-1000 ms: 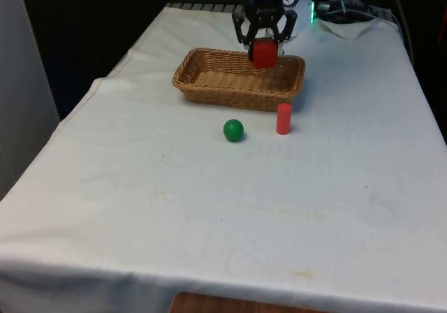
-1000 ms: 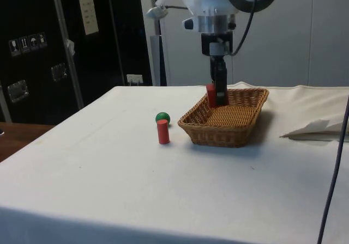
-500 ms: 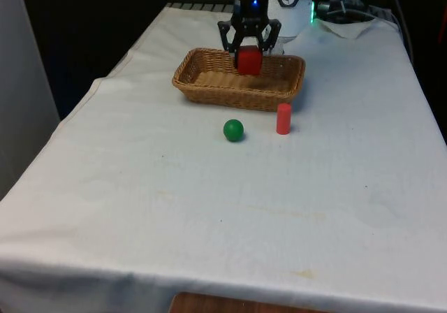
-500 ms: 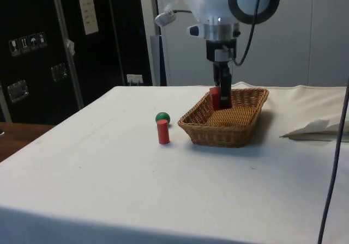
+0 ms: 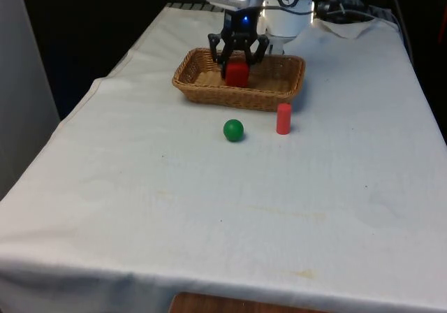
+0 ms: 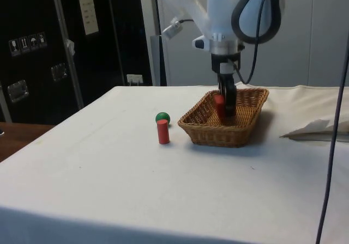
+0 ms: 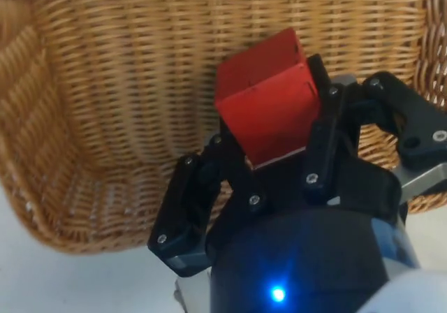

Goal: Pick up the object to the left of the cylinder and place it into the basket.

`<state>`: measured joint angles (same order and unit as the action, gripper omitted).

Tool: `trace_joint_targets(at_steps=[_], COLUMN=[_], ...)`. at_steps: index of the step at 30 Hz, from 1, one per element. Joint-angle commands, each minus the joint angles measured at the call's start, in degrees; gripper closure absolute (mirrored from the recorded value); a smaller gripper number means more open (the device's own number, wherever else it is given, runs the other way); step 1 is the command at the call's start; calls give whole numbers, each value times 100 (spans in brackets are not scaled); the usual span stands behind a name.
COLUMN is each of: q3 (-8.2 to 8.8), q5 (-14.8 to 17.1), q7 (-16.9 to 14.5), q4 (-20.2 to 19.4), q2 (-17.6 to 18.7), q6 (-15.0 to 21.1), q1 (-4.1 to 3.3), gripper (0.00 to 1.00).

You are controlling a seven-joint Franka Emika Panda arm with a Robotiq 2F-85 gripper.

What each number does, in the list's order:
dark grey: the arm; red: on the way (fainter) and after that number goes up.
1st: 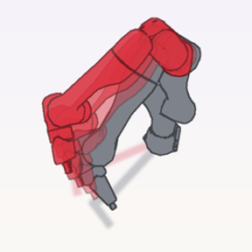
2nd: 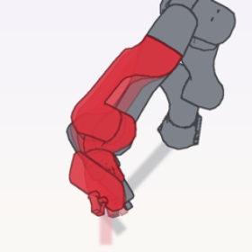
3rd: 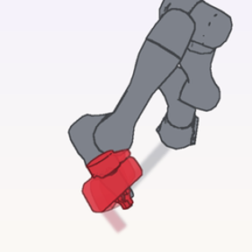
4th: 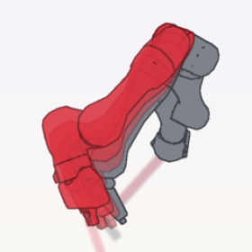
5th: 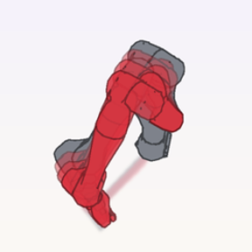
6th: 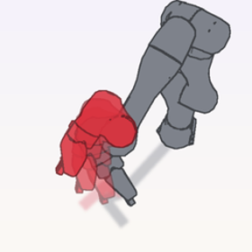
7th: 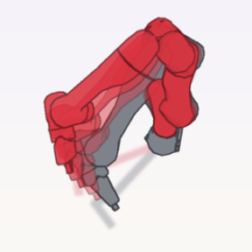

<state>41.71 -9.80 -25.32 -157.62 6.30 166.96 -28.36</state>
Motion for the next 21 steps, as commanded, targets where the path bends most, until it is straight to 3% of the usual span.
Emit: trace_joint_targets(at_steps=[1,7,8,10,13,16,17,18,21], q3=[-52,6,-29,-11,-6,6,0,0,0], q5=[120,115,160,143,132,115,126,120,120], q7=[-143,-97,-149,-132,-120,-97,-109,-109,-103], q4=[-74,6,-40,-23,-17,6,-11,-6,-6], q2=[-46,212,109,143,166,195,178,183,189], q6=[115,223,206,212,212,212,218,218,212], q1=[52,0,29,17,11,0,6,6,6], gripper=[100,100,100,97,74,44,44,25,0])
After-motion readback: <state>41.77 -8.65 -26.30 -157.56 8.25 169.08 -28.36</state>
